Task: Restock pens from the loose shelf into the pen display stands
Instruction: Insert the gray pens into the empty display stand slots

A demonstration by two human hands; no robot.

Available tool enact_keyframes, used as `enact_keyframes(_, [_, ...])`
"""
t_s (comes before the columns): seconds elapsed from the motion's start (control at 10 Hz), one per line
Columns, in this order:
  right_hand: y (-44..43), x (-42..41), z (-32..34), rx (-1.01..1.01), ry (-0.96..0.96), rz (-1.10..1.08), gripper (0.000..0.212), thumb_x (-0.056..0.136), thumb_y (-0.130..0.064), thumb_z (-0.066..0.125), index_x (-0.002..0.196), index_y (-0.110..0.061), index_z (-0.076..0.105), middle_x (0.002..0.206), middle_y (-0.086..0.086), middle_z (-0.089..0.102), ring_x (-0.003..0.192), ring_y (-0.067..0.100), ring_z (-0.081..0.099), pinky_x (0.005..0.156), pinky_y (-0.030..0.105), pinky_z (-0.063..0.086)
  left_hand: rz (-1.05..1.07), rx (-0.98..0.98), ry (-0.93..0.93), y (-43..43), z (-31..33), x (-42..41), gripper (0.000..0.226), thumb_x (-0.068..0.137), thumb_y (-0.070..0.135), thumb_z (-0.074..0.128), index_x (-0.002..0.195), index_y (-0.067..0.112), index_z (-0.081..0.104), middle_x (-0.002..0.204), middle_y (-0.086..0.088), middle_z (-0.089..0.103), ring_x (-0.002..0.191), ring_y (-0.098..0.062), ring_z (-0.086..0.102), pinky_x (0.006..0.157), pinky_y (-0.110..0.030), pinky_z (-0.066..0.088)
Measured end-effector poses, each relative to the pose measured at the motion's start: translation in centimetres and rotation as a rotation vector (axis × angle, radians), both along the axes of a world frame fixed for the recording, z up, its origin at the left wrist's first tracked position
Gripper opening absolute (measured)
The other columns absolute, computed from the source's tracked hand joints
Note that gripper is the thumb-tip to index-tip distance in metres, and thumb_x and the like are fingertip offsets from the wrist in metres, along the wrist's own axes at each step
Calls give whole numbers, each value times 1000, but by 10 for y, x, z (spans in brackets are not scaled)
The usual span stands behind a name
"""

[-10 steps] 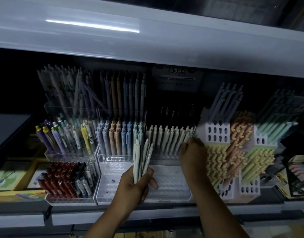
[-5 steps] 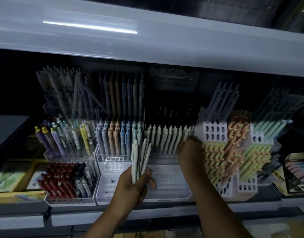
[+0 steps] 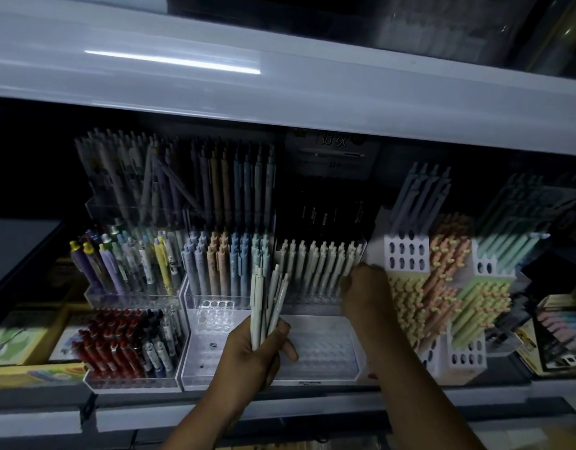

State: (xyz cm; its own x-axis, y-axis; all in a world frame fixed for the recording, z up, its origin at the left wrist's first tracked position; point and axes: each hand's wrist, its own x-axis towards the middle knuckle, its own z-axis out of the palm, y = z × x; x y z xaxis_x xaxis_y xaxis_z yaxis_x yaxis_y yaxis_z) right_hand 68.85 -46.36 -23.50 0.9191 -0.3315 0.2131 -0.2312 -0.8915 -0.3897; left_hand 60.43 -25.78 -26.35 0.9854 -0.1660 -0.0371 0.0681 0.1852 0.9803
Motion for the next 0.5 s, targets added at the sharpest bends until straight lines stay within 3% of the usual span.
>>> enact_keyframes(0.1, [-8,1,33,21,-162,108,17,95,-5,59,79,-1,60,77,22,61,72,32,61,68,32,46,-2,2,-4,0,1,0,30,102,18,56,95,-11,57,55,-9,64,33,-18,33,40,-23,28])
enact_keyframes(0.2, [-10,14,67,46,-139,150,19,97,-1,55,82,2,65,75,20,59,64,25,53,56,26,36,-13,13,13,-1,4,-1,36,103,18,55,91,-15,56,45,-1,56,32,-15,32,41,-22,25])
enact_keyframes(0.3, [-10,29,75,147,140,101,26,105,-5,43,117,7,63,88,14,58,77,21,56,53,12,33,0,1,17,-1,3,-2,31,102,20,57,95,-10,56,59,-11,66,36,-18,34,42,-24,26])
enact_keyframes(0.4, [-11,37,72,164,200,71,37,107,-14,33,126,3,58,71,-7,34,59,6,31,44,9,33,5,4,18,-1,2,-4,28,101,22,58,95,-5,57,72,-21,70,39,-19,36,43,-27,28])
enact_keyframes(0.5, [-7,42,76,81,281,28,42,109,-18,27,132,1,55,71,-7,29,60,10,28,43,10,30,11,-4,12,2,2,-4,26,101,20,58,95,-5,57,70,-19,70,39,-19,35,42,-25,29])
